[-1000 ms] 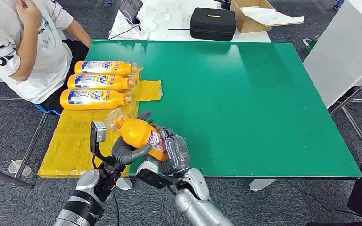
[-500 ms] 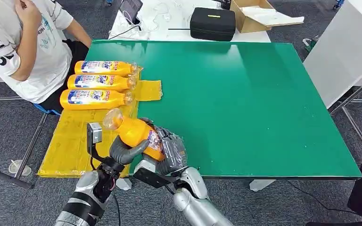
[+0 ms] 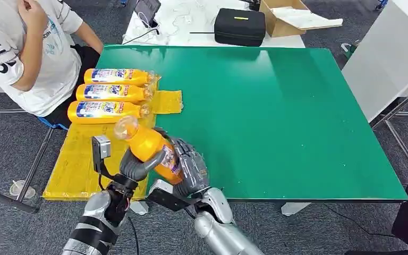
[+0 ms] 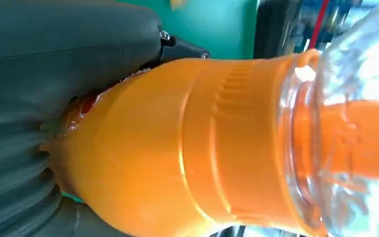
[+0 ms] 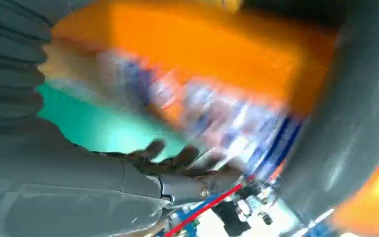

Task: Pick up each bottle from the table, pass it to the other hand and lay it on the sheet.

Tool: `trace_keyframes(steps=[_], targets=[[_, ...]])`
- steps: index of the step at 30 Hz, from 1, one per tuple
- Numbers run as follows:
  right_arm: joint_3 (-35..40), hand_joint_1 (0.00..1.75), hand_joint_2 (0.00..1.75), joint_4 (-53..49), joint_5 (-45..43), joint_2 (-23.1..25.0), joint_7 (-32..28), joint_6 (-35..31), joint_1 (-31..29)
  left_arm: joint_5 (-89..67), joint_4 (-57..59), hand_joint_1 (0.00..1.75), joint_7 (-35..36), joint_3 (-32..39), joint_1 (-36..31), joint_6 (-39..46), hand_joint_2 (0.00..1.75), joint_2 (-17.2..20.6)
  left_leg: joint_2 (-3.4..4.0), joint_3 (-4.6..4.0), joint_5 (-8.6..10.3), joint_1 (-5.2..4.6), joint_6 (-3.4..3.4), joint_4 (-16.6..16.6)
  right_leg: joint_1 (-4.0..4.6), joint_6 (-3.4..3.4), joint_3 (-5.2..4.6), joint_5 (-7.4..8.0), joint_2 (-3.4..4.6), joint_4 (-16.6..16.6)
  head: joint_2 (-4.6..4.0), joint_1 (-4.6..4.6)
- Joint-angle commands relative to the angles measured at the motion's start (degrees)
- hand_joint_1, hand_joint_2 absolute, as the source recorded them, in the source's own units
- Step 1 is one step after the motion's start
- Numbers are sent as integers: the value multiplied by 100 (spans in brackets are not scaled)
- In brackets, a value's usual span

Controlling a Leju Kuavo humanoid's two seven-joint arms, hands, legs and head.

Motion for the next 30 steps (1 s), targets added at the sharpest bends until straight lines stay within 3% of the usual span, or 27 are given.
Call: trace_keyframes(steps=[1,4,5,19,22,25,27,30], targets=[[-247,0,0,-1507,88,-450,237,-72,136,-135,56,175,51,1185,-375,797,175,7,-1,13,-3,0,7,1,3,-7,16,-4,-9,0,0,-2],[-235,0,0,-1528,114,-450,262,-39,171,-195,85,175,44,1208,-376,809,175,-29,-1,43,-12,-2,12,-4,4,-11,45,-14,-16,-3,0,0],[-235,0,0,-1528,114,-450,262,-39,171,-195,85,175,44,1208,-376,809,175,-29,-4,13,-2,-1,6,-2,2,-5,15,-4,-12,-2,0,0],[-261,0,0,-1762,-36,-474,187,-48,260,-385,278,175,29,1528,-505,1167,175,-110,-4,23,-5,0,8,-1,3,-7,25,-7,-15,-2,2,0],[-238,0,0,-1788,-133,-481,112,-59,239,-1095,213,175,-361,1358,-588,1831,175,-37,-5,29,-6,-2,9,-3,2,-8,32,-10,-17,-2,0,0],[-230,0,0,-2108,-404,-500,-182,-168,216,-3698,29,175,-880,623,-745,4099,175,359,-2,14,-4,1,7,1,4,-6,16,-5,-11,0,0,0],[-210,0,0,-2357,-688,-475,-392,-187,159,-5428,337,175,-598,221,-991,5337,175,652,-4,6,-2,0,5,4,3,-7,7,-5,-13,5,0,0],[-441,0,0,-2738,-608,-374,-787,-214,246,-7592,1141,175,28,-249,-1382,6182,175,1002,-6,18,-4,0,6,3,4,-10,19,-9,-16,6,0,2]])
